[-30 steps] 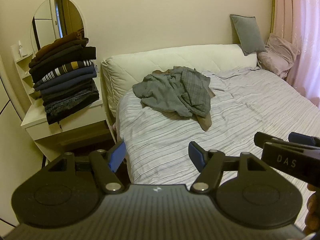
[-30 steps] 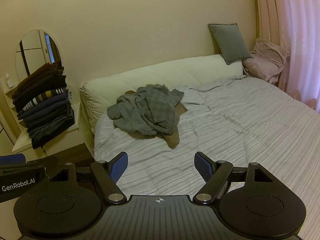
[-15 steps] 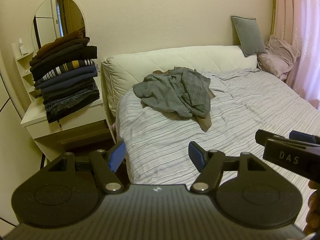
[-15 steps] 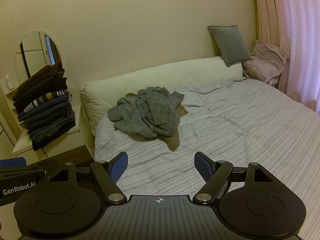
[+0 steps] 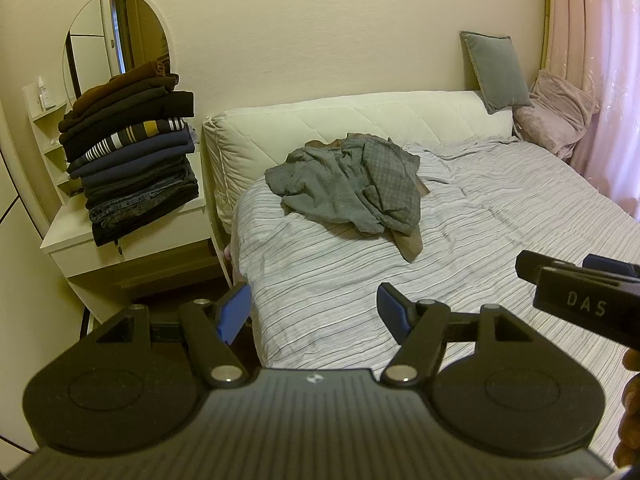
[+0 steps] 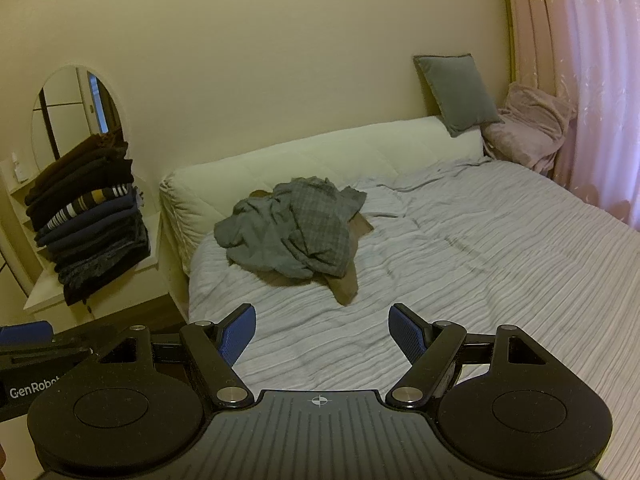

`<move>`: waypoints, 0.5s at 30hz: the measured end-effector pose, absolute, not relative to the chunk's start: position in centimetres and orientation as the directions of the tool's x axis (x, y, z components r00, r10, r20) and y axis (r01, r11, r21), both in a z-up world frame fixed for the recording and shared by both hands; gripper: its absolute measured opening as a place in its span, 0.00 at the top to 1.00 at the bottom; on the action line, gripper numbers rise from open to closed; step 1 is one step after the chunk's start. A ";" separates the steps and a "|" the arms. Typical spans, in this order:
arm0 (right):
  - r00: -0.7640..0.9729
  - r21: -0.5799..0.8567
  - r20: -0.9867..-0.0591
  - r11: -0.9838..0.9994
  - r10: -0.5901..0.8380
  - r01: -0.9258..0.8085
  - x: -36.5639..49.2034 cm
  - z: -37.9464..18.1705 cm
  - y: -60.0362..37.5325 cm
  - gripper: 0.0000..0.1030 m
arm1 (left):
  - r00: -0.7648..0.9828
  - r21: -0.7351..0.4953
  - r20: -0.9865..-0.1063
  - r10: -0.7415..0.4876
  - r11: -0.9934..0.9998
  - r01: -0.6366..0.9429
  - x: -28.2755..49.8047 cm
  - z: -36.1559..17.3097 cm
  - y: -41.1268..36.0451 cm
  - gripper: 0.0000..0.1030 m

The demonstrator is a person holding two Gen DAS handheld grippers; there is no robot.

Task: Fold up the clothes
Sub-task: 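Move both grippers toward the crumpled grey clothes pile on the bed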

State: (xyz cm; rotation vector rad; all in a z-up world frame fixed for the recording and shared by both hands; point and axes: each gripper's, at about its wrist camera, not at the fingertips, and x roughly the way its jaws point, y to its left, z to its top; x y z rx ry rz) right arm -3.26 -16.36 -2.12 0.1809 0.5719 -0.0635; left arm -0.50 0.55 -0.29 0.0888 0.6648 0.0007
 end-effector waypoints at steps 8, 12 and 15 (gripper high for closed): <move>0.842 0.149 -0.540 0.983 -0.010 0.107 -3.2 -2.0 -16.3 0.26 | 0.786 0.082 -0.618 0.027 0.996 0.030 -0.5 -0.3 0.7 0.36; 0.842 0.149 -0.540 0.983 -0.011 0.108 -3.2 -2.1 -16.3 0.26 | 0.783 0.080 -0.622 0.020 0.996 0.038 -0.4 -0.4 0.6 0.36; 0.842 0.149 -0.540 0.983 -0.010 0.107 -3.1 -2.0 -16.3 0.26 | 0.781 0.082 -0.625 0.021 0.996 0.039 -0.3 -0.5 0.6 0.36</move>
